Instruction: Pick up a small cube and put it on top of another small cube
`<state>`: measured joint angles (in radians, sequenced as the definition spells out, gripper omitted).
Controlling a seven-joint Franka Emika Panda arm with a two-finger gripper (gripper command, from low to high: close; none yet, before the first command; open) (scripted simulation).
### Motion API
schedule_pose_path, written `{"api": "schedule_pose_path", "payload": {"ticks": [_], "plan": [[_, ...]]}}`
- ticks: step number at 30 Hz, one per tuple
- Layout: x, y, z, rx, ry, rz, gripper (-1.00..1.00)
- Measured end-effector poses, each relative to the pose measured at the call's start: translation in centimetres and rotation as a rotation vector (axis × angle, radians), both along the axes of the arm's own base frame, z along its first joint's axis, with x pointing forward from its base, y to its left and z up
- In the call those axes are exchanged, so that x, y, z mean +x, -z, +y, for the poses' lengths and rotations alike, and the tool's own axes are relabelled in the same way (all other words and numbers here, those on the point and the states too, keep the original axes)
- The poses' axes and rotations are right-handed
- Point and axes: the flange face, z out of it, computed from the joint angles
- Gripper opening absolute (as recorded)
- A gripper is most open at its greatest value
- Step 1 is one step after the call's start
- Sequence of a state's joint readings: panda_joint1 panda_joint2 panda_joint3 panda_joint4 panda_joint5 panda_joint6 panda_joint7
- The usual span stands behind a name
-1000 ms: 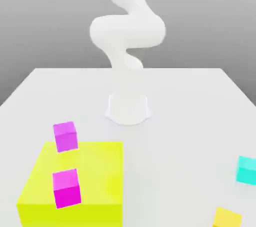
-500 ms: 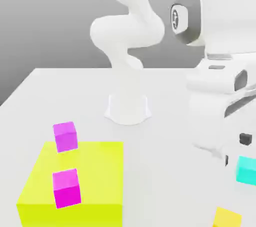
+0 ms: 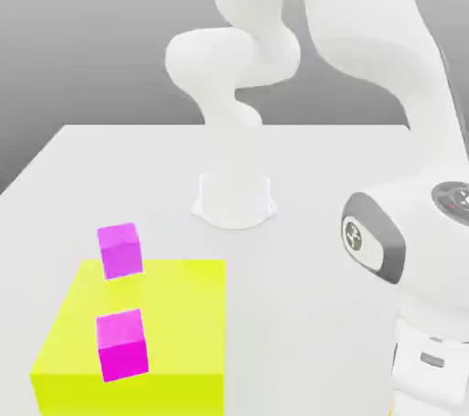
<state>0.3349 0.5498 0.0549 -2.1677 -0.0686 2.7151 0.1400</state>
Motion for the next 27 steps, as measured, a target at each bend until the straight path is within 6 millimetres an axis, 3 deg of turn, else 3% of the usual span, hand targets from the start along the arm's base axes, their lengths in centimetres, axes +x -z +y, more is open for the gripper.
{"api": "schedule_pose_path", "payload": {"ticks": [3,7,12,17,20,27], "plan": [[0.0,-0.1,0.0,0.0,-0.001,0.0,-1.0],[0.0,-5.2,-0.1,0.0,0.003,0.0,-1.0],[0.1,-10.6,-8.8,-0.015,0.208,-0.007,-1.0],[-1.9,-15.1,-19.3,-0.023,0.471,-0.01,-1.0],[-4.4,-17.2,-24.7,-0.024,0.623,-0.01,-1.0],[-11.9,-20.8,-33.1,-0.014,0.926,-0.005,-1.0]]}}
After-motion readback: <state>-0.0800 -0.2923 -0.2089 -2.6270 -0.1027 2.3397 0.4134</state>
